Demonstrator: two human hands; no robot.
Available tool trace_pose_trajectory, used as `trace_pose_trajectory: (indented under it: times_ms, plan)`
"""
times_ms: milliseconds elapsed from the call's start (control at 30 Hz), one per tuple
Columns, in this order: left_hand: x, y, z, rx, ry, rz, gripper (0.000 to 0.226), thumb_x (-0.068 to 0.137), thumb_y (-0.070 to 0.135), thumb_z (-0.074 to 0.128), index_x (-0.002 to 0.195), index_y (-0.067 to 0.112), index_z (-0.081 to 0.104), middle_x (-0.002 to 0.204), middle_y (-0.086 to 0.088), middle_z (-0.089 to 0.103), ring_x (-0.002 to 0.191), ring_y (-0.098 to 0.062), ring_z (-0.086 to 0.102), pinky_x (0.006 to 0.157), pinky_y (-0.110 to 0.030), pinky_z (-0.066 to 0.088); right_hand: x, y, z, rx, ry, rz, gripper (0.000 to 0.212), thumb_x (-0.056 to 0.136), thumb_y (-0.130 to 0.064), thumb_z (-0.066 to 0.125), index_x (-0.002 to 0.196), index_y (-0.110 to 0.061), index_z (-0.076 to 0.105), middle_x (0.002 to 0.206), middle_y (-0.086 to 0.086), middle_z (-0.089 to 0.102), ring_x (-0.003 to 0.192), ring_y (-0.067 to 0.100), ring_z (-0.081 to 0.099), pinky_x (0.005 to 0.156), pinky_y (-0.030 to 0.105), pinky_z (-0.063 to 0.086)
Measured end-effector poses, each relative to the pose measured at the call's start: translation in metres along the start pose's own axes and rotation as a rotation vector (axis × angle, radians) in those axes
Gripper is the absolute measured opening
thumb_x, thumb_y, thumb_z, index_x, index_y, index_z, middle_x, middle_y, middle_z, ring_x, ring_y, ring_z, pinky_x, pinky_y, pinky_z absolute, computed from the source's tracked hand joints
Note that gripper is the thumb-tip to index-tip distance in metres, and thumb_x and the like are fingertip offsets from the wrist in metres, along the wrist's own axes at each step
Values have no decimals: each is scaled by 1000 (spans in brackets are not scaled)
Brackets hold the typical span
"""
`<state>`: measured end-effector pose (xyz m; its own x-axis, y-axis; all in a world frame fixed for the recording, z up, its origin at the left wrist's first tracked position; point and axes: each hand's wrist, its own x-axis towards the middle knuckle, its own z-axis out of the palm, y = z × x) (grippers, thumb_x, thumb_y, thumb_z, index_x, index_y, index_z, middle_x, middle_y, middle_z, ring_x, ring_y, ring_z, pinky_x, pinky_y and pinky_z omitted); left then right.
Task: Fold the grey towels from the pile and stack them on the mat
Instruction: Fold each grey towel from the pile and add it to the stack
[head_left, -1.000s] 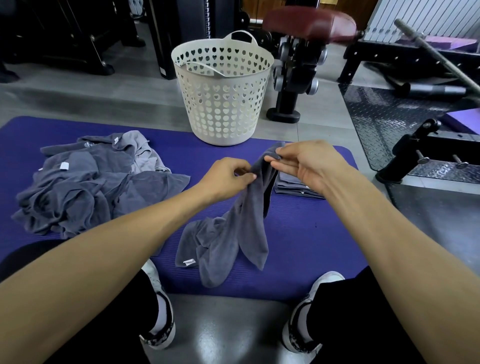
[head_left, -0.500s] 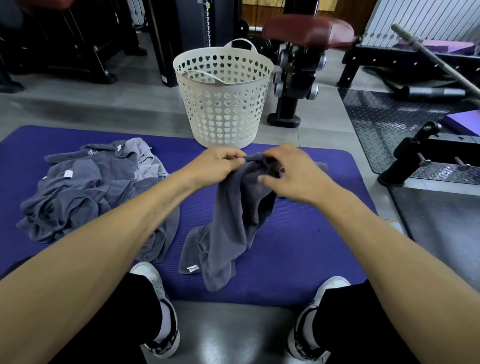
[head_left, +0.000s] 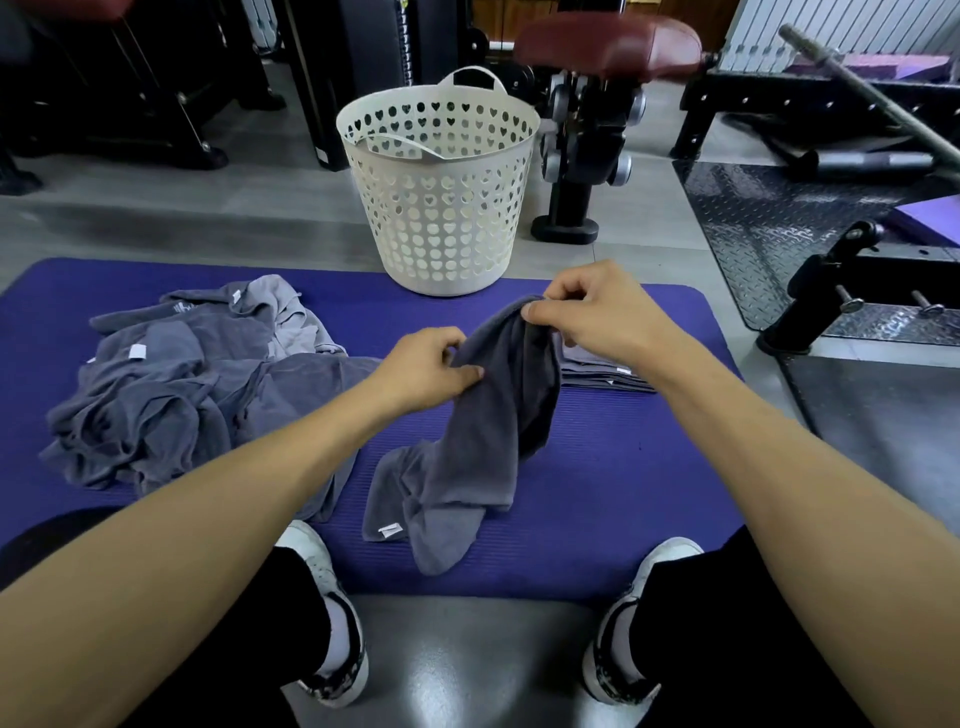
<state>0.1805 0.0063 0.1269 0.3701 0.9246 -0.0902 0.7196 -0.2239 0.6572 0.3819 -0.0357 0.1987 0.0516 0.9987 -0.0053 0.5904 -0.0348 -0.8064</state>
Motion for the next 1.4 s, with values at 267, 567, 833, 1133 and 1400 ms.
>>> trace_pose_trajectory:
  times_ms: [267,567,833,1133,1400]
  plan:
    - [8,-23,16,-169,-67,-143,23,100,16,51,79,13,58,76,-5,59,71,-17,51,72,-29,43,4,15,-19,183,-5,117,27,86,-27,72,67,-13,59,61,-4,58,58,13,54,69,32,50]
    - [0,33,-47,12,96,331,20,99,14,51,90,30,59,78,16,63,74,7,54,68,-7,38,0,21,-16,-286,85,-276,28,81,-34,76,102,-17,68,98,-4,63,84,7,56,77,14,44]
    - [-14,42,-60,-160,13,364,11,92,23,68,85,32,72,84,3,73,77,-4,63,77,-19,46,-3,2,14,-224,29,-412,20,84,-32,76,92,-14,74,87,-2,66,80,10,60,75,24,49]
    - [-7,7,-65,88,-88,102,32,90,38,68,69,16,60,62,5,53,57,-8,44,58,-25,37,1,-2,-2,43,116,-156,14,84,-16,75,78,-5,70,70,0,65,59,3,52,57,12,41]
    - [-3,-15,-67,-151,-145,-124,10,93,20,67,94,10,67,79,-7,66,69,-14,59,60,-28,53,4,19,-22,-10,155,20,18,85,-21,73,75,-7,69,68,2,65,58,8,55,64,27,49]
